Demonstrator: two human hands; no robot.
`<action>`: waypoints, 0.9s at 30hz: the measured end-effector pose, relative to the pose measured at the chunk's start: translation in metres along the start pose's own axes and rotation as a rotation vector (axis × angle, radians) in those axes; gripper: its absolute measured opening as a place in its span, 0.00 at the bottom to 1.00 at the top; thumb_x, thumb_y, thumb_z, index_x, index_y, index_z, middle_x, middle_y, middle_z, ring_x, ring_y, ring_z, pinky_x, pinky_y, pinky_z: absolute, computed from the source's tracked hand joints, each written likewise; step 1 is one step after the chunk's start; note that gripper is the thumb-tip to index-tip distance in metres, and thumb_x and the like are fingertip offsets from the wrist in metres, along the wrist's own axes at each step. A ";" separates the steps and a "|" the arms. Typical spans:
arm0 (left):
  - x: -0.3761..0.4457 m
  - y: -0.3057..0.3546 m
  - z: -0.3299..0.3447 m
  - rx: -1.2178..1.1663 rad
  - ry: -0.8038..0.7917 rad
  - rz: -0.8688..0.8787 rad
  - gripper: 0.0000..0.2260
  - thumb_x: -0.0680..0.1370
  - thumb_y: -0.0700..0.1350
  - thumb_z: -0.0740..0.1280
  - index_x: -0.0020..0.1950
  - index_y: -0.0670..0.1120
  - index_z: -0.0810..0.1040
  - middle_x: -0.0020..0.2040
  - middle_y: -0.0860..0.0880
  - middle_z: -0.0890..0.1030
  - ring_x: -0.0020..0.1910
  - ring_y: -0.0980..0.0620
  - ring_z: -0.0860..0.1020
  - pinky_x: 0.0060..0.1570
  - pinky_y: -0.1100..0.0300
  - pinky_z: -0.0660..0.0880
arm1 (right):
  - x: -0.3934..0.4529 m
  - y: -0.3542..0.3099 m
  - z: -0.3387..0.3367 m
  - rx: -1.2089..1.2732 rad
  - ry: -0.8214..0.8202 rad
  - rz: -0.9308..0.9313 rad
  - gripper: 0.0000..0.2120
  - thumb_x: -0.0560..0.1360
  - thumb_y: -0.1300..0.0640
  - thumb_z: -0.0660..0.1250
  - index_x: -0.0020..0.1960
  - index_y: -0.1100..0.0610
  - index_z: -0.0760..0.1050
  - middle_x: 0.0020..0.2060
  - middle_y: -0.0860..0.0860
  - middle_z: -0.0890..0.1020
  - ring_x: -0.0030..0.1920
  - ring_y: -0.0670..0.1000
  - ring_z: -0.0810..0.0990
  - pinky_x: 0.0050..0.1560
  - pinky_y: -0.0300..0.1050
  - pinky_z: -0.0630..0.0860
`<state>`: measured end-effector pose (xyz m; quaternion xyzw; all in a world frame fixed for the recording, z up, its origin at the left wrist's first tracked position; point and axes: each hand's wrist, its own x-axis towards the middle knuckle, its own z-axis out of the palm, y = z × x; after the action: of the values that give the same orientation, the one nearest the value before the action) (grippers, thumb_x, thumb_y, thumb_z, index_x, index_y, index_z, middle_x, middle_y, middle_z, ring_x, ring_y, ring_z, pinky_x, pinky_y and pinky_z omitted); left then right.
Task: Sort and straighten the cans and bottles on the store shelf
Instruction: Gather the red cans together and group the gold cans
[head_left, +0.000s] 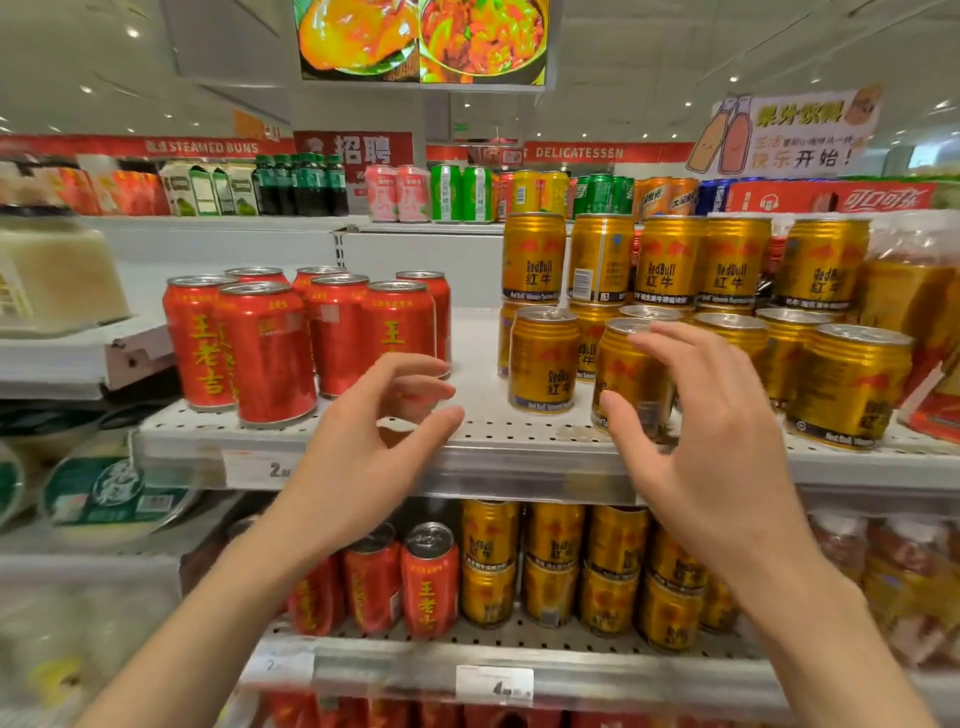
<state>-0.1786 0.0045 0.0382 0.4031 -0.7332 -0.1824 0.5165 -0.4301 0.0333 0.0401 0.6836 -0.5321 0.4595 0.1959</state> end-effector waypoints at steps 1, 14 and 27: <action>-0.009 -0.003 -0.005 -0.023 0.012 -0.016 0.11 0.77 0.48 0.71 0.59 0.56 0.77 0.52 0.57 0.84 0.50 0.54 0.83 0.50 0.52 0.81 | -0.004 -0.005 0.003 0.008 0.006 -0.018 0.23 0.77 0.50 0.69 0.69 0.59 0.73 0.66 0.54 0.76 0.69 0.53 0.72 0.70 0.37 0.62; -0.071 -0.088 -0.097 -0.255 0.062 -0.203 0.09 0.76 0.47 0.71 0.55 0.55 0.79 0.48 0.52 0.85 0.48 0.49 0.84 0.53 0.41 0.79 | -0.062 -0.123 0.064 0.455 -0.165 0.445 0.09 0.76 0.52 0.72 0.55 0.43 0.79 0.45 0.39 0.84 0.46 0.43 0.82 0.45 0.29 0.74; -0.080 -0.139 -0.177 -0.311 -0.014 -0.221 0.10 0.71 0.53 0.70 0.51 0.63 0.79 0.49 0.54 0.85 0.51 0.54 0.83 0.54 0.48 0.80 | -0.096 -0.193 0.120 0.517 -0.126 0.680 0.08 0.76 0.55 0.72 0.52 0.43 0.81 0.43 0.45 0.85 0.45 0.50 0.84 0.48 0.44 0.80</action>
<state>0.0484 0.0085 -0.0348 0.3949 -0.6511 -0.3521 0.5442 -0.2054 0.0639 -0.0582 0.5224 -0.6054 0.5737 -0.1774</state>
